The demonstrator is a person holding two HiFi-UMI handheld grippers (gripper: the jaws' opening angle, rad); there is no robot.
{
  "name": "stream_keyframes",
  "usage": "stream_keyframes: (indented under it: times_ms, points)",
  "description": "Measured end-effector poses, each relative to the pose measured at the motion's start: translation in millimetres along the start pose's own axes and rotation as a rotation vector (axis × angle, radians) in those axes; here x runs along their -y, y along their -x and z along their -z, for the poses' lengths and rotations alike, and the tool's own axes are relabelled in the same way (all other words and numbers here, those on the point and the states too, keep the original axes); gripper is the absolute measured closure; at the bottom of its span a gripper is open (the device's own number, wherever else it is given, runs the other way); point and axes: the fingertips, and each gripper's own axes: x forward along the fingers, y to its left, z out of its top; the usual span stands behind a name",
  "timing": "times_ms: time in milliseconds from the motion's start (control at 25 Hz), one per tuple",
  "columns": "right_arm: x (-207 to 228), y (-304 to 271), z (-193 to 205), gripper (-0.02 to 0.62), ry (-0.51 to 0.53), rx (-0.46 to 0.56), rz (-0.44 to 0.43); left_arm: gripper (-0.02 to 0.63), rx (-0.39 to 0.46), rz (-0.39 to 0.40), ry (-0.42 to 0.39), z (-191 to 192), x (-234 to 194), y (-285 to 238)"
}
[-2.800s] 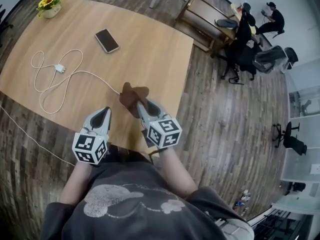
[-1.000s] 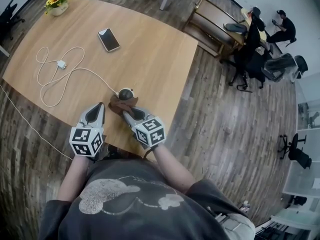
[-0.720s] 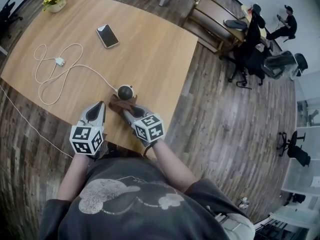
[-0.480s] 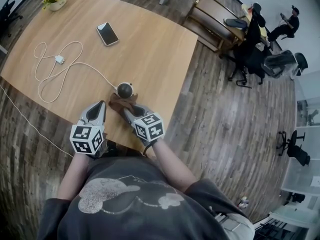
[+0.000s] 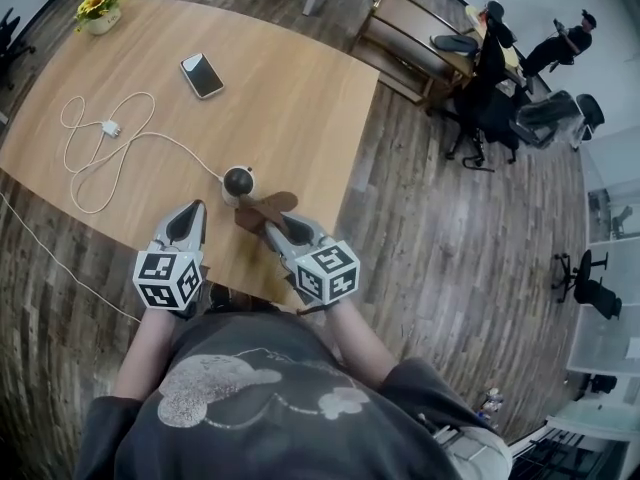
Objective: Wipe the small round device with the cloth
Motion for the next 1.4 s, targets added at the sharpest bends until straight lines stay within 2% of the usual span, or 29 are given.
stream_keyframes:
  times_ms: [160,360,520,1120,1240,1400]
  points:
    - [22,17,-27,0.534,-0.008,0.089,0.067,0.588,0.005,0.02,-0.018,-4,8,-2]
    - [40,8,-32,0.534,-0.051,0.096,0.102,0.588,0.001,0.032,-0.035,-7,15,-1]
    - [39,-13,-22,0.534,-0.084,0.066,0.073,0.588,0.001,0.018,-0.037,-10,14,-1]
    - [49,-67,33,0.534,-0.076,-0.133,0.04,0.588,-0.008,-0.038,-0.021,-1,6,2]
    - [50,-57,26,0.534,-0.063,-0.109,0.041,0.588,-0.014,-0.041,-0.016,1,8,2]
    - [62,-26,4,0.534,-0.057,-0.006,0.079,0.588,-0.015,-0.043,-0.017,2,13,1]
